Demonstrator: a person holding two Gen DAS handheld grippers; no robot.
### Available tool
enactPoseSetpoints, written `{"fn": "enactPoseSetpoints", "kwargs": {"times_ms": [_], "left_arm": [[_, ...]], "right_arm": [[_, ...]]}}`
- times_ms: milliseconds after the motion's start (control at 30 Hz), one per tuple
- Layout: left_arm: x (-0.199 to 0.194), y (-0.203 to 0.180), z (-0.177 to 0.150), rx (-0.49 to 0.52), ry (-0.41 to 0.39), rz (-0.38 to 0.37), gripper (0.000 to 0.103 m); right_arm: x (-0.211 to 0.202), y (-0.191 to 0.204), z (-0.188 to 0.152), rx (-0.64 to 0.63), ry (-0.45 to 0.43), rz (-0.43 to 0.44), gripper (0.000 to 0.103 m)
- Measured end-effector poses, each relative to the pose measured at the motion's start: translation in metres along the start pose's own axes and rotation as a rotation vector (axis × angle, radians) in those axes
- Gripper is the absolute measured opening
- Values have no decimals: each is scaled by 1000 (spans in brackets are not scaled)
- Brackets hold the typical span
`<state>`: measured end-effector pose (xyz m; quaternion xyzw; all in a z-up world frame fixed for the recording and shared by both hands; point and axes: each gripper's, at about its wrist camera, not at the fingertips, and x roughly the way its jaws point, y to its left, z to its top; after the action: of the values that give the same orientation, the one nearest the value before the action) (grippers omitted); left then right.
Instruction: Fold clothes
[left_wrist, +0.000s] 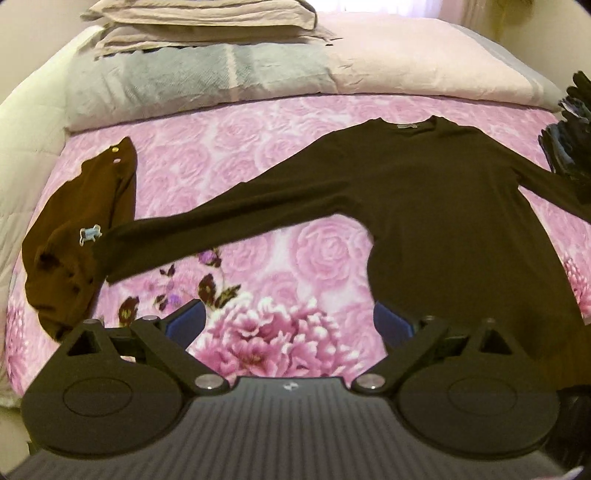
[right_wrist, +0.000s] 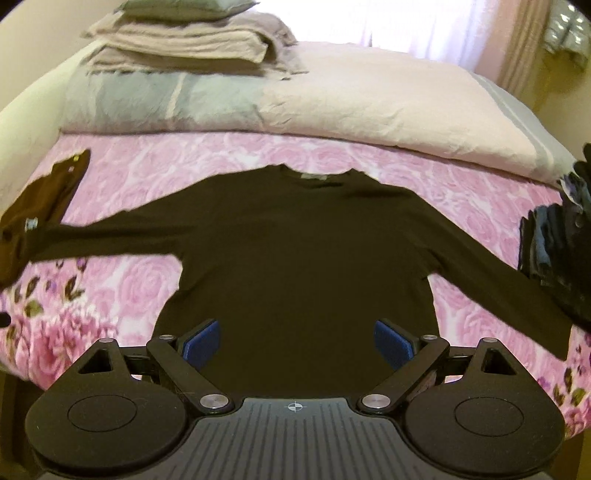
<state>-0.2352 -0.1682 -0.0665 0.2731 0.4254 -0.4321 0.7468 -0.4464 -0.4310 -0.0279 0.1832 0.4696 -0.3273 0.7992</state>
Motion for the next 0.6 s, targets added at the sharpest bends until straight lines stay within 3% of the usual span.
{"fn": "enactPoseSetpoints", "kwargs": {"times_ms": [600], "left_arm": [[-10,-28,34,60,-36,-3,96]], "right_arm": [[-5,-15,-14,9,10,4,92]]}}
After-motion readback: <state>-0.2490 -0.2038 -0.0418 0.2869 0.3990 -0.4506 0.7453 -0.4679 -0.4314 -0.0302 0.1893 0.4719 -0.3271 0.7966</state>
